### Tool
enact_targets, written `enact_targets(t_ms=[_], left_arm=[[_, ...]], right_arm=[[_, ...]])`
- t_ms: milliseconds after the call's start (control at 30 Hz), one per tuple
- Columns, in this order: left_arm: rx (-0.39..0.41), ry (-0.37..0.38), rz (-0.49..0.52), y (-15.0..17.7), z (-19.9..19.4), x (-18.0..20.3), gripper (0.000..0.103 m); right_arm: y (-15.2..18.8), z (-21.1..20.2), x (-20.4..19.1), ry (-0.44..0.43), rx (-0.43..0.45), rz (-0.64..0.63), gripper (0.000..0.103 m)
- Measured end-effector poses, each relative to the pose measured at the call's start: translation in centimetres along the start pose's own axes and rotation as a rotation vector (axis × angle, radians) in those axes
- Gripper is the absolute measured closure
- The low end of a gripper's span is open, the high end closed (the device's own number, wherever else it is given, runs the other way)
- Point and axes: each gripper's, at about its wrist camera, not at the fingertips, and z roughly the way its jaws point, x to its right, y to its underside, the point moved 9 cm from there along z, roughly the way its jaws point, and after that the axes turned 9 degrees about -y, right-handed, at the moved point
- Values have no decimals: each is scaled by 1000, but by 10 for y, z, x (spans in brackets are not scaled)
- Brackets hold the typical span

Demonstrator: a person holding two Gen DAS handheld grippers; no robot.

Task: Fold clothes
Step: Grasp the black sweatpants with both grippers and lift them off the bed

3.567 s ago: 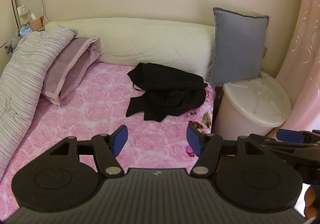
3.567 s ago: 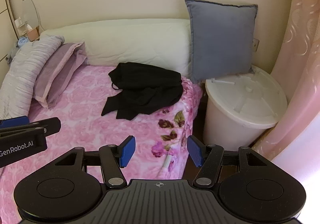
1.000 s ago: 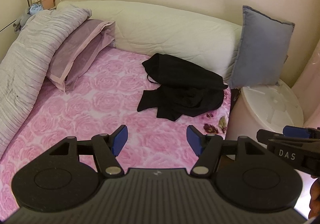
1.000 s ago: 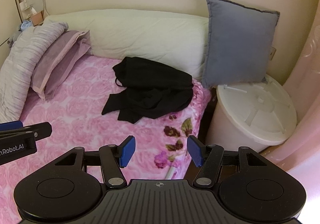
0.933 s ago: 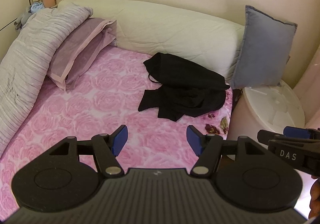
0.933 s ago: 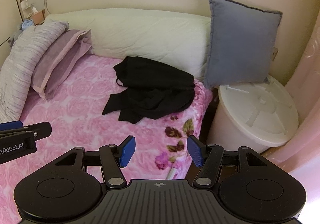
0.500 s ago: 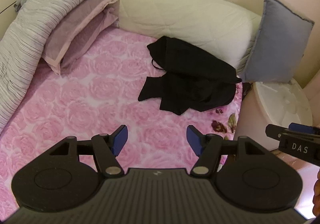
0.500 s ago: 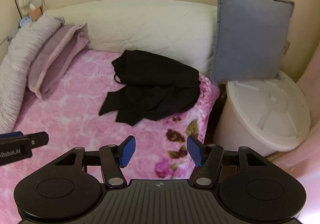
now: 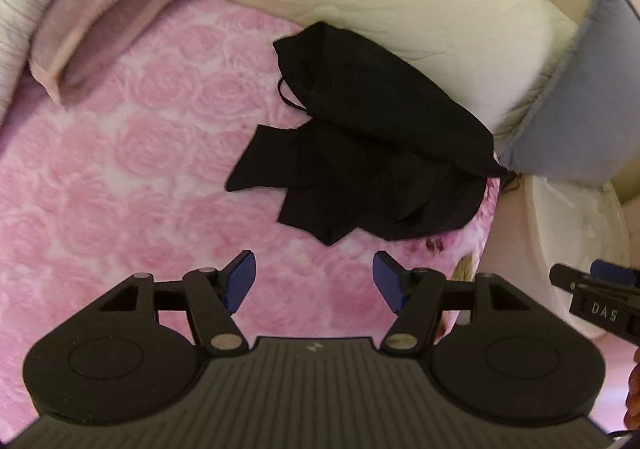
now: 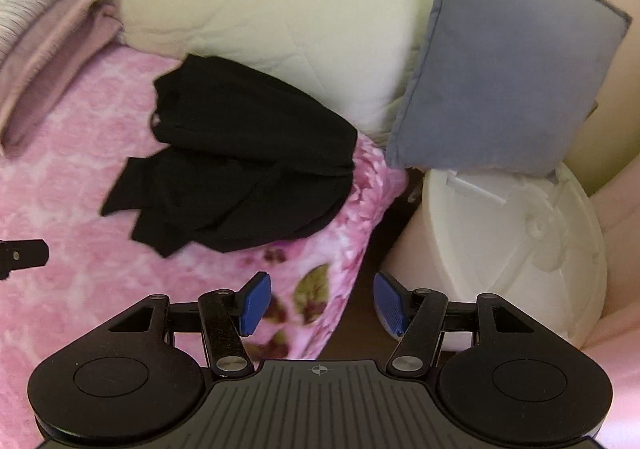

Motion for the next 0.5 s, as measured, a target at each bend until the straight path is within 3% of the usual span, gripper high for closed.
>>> enact_targets(t_ms=[300, 500], left_arm=[[-112, 20, -130, -36, 91, 21, 42], [-181, 32, -234, -52, 149, 31, 42]], right_arm=[[-51, 85, 41, 3, -84, -83, 42], [-89, 141, 50, 2, -83, -196, 42]])
